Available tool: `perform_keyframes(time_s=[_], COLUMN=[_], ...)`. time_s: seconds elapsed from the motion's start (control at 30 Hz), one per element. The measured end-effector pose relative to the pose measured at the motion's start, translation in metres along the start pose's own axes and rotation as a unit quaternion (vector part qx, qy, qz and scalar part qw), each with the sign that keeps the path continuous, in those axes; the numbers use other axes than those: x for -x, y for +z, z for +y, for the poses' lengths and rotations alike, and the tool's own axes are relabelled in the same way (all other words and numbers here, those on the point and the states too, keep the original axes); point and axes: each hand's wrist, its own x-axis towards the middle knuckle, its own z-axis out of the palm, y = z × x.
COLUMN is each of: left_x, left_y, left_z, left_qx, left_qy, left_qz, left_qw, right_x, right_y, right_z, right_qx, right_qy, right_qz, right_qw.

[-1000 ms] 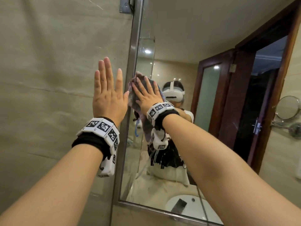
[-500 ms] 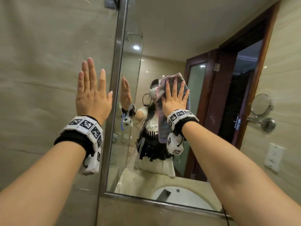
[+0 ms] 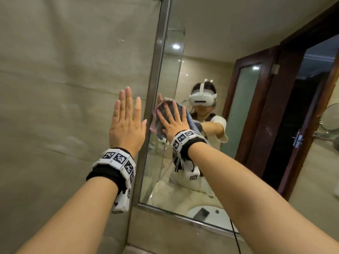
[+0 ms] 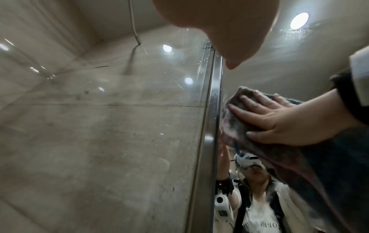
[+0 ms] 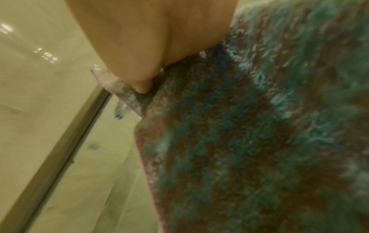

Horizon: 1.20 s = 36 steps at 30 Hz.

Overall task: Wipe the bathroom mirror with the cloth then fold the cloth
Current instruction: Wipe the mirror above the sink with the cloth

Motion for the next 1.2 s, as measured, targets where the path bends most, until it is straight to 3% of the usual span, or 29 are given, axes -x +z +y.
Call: perform_keyframes(time_s=[0.17, 0.37, 0.53, 0.7, 1.0, 1.1, 1.2], left_x=[0.017, 0.024, 0.023, 0.028, 0.044, 0.053, 0.061], left_y=[0.009, 0.013, 0.015, 0.018, 0.034, 0.043, 0.052], left_z=[-0.001, -0.001, 0.0, 0.0, 0.0, 0.0, 0.001], left_qx=[-0.019, -0.045, -0.03, -0.032, -0.055, -0.051, -0.059], left_qy=[-0.01, -0.007, -0.016, -0.009, 0.001, 0.009, 0.01], left_qz=[-0.001, -0.002, -0.013, -0.02, -0.01, -0.015, -0.014], left_qw=[1.0, 0.999, 0.999, 0.999, 0.998, 0.999, 0.998], right_x=[-0.001, 0.007, 0.032, 0.067, 0.067, 0.062, 0.053], right_y=[0.014, 0.007, 0.014, 0.029, 0.039, 0.043, 0.045], right_z=[-0.032, -0.01, 0.03, 0.061, 0.031, 0.019, 0.009], right_qx=[0.02, -0.003, -0.038, -0.06, -0.094, -0.101, -0.082], right_qy=[-0.004, -0.021, 0.061, 0.151, 0.222, 0.214, 0.154], right_qz=[-0.026, -0.024, 0.027, 0.033, 0.093, 0.091, 0.072], right_qw=[0.999, 0.999, 0.997, 0.986, 0.966, 0.967, 0.982])
